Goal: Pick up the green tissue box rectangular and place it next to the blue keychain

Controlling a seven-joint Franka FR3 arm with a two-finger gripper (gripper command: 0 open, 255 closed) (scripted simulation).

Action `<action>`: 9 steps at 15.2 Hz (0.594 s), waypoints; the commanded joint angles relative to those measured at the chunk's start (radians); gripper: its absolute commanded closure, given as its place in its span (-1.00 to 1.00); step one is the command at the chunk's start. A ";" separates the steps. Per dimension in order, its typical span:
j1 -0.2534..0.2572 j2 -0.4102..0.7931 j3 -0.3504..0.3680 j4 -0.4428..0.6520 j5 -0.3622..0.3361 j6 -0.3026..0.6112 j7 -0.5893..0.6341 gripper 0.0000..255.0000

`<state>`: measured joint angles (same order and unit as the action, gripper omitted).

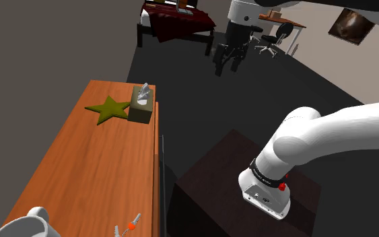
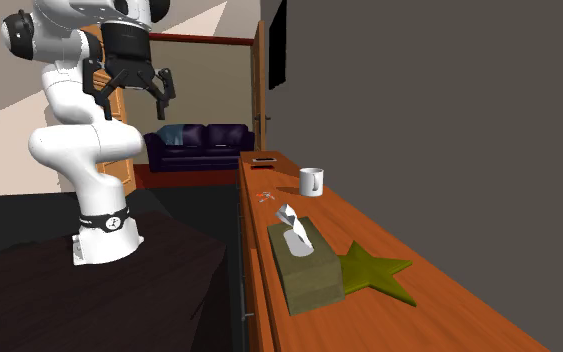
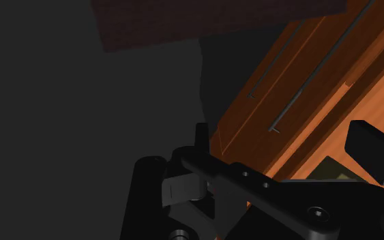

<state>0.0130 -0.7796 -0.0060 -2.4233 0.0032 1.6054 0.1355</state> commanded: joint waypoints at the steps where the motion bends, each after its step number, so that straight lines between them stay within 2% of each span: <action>1: 0.000 0.000 0.000 0.000 0.000 0.000 0.000 -1.00; 9: 0.077 0.187 -0.106 -0.070 0.110 0.346 -0.196 -1.00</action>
<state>0.0788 -0.6305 -0.0944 -2.4942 0.0967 1.9015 -0.0265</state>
